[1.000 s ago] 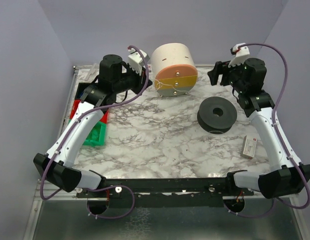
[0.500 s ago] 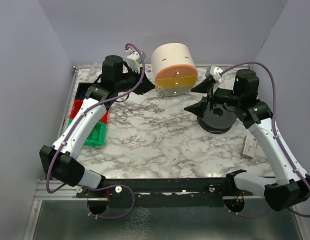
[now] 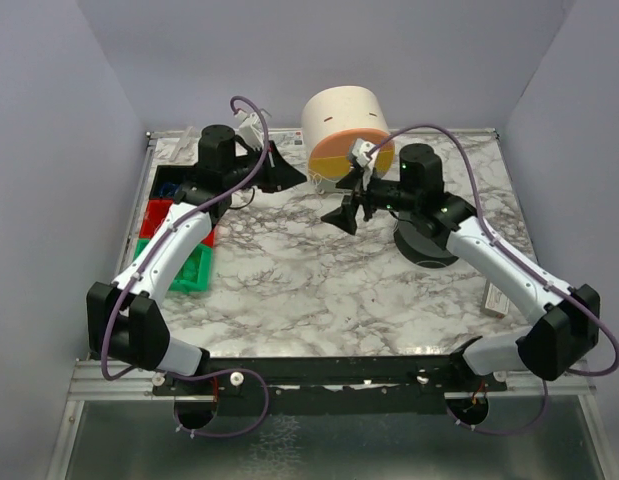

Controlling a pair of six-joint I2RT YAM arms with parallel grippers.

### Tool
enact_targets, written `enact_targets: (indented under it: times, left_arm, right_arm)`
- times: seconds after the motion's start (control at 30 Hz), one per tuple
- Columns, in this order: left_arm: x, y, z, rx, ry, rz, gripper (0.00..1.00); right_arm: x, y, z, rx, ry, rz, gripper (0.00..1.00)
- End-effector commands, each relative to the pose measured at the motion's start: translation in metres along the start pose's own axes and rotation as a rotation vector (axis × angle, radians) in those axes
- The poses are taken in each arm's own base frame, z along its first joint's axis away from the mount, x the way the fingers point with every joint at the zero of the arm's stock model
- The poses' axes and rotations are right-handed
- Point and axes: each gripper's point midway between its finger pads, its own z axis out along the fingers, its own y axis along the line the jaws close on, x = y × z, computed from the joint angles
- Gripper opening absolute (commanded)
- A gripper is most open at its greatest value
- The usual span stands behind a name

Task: Wrap the cables
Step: Adjust the cable at the center of the board.

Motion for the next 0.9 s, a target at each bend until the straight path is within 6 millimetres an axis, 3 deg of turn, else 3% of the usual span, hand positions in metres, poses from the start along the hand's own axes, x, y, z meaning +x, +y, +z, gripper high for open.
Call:
enact_targets:
  times: [0.0, 0.3, 0.43, 0.5, 0.77, 0.87]
  left_arm:
    - [-0.011, -0.014, -0.008, 0.086, -0.054, -0.067, 0.00]
    - [-0.013, -0.016, -0.013, 0.126, -0.085, -0.121, 0.00]
    - [-0.013, -0.015, -0.015, 0.132, -0.095, -0.140, 0.00]
    - [-0.013, -0.014, -0.016, 0.133, -0.098, -0.145, 0.00]
    - [-0.016, -0.009, -0.017, 0.129, -0.121, -0.163, 0.00]
    - [-0.019, -0.004, -0.019, 0.112, -0.136, -0.173, 0.00]
  right_arm:
    - [-0.015, -0.016, 0.022, 0.115, -0.015, -0.055, 0.93]
    - [0.015, -0.058, 0.048, 0.348, 0.066, -0.048, 0.92]
    - [0.015, -0.068, 0.057, 0.396, 0.062, -0.074, 0.87]
    - [0.015, -0.067, 0.062, 0.385, 0.063, -0.075, 0.78]
    - [0.005, -0.048, 0.074, 0.280, 0.047, -0.086, 0.15]
    - [0.005, -0.038, 0.069, 0.239, 0.049, -0.100, 0.01]
